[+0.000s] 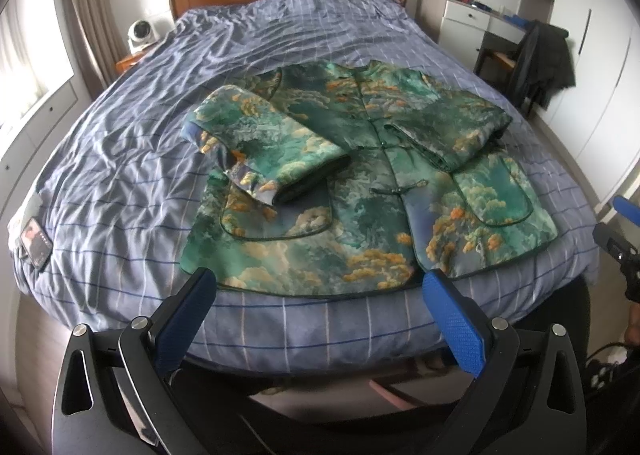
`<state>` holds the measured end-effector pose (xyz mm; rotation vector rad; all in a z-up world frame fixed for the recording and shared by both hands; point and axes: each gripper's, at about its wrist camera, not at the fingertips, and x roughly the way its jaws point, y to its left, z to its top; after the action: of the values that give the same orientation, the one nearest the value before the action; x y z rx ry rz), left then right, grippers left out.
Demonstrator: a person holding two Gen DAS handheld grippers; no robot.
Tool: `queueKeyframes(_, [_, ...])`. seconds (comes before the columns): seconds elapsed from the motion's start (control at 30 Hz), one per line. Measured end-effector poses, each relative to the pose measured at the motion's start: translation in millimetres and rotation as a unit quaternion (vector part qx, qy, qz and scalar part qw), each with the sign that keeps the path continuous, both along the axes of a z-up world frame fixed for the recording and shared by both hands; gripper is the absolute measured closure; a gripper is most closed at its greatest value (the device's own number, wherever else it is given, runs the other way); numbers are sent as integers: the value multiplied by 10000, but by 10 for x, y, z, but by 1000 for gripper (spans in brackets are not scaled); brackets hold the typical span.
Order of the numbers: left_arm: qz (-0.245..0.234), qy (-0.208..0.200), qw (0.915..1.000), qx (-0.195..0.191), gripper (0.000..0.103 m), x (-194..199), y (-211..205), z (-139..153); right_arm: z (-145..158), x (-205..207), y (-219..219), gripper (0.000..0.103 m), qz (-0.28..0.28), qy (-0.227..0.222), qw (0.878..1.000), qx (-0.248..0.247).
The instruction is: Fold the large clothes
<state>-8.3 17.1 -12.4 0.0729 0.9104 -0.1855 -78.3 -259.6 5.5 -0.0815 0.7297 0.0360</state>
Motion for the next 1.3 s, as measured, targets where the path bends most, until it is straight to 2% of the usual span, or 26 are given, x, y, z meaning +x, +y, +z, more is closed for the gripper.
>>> queueKeyframes(1.3, [6,-29,10000,29,1,-4,13,28,32,-26,4,0,-16,-46,10000,40])
